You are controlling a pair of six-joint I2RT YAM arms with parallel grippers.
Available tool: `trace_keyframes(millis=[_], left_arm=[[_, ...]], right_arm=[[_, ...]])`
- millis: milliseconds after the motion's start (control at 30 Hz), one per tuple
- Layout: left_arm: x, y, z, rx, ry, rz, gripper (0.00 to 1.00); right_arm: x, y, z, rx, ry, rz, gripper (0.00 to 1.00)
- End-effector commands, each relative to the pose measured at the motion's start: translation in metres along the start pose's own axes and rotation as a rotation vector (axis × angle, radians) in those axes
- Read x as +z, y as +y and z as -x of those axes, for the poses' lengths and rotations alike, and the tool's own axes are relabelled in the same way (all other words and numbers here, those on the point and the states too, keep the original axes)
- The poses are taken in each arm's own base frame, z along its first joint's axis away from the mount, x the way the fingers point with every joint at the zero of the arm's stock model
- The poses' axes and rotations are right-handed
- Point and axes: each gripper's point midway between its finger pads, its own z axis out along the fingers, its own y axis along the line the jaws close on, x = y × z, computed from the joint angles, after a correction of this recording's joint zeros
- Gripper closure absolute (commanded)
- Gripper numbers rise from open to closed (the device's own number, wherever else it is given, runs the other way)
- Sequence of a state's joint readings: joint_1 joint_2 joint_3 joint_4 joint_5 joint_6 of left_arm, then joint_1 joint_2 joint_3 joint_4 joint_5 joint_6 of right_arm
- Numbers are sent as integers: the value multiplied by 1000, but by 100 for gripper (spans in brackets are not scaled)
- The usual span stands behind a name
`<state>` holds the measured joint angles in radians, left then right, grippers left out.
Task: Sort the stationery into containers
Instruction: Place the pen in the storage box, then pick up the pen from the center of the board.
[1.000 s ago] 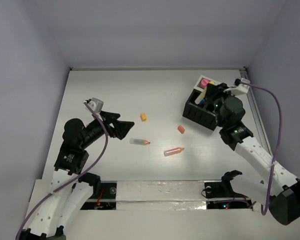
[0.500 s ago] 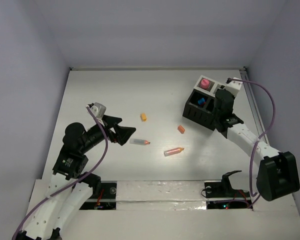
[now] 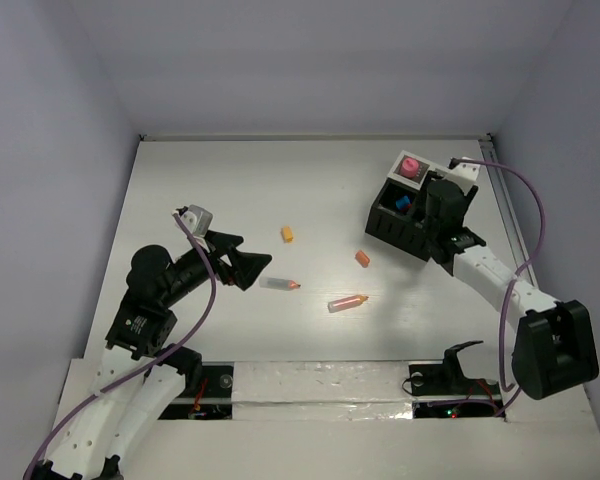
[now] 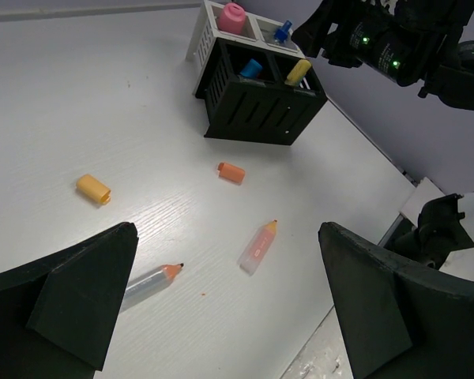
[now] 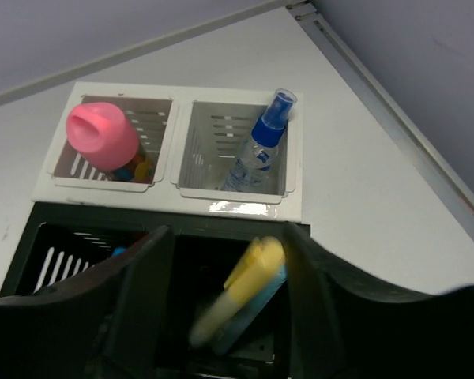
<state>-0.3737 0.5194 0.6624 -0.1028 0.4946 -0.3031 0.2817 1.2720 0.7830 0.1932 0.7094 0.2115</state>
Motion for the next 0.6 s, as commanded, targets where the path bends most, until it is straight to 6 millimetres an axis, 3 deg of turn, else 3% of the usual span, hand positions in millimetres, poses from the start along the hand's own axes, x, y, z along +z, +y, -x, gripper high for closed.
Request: trace_keyframes(millis=[0, 133, 267, 333, 400, 433, 467, 567], left_arm=[[1, 1, 4, 19, -23, 6, 1], [2, 4, 4, 14, -22, 20, 1], [3, 8, 4, 11, -20, 38, 1], [4, 10, 4, 12, -19, 50, 1], [4, 12, 4, 12, -18, 62, 1], [5, 13, 3, 10, -15, 65, 2], [5, 14, 4, 11, -17, 69, 2], [6, 19, 7, 12, -19, 99, 3]], right_arm=[[-10, 9, 35, 81, -43, 63, 30], [-23, 28, 47, 104, -20, 189, 25], [-56, 82, 39, 87, 49, 482, 27], [-73, 103, 27, 60, 103, 594, 36], [-106, 136, 5, -5, 179, 799, 50], [-125, 151, -5, -29, 218, 914, 67], [-136, 163, -19, -58, 259, 984, 76], [-190, 190, -53, -159, 386, 1251, 83]])
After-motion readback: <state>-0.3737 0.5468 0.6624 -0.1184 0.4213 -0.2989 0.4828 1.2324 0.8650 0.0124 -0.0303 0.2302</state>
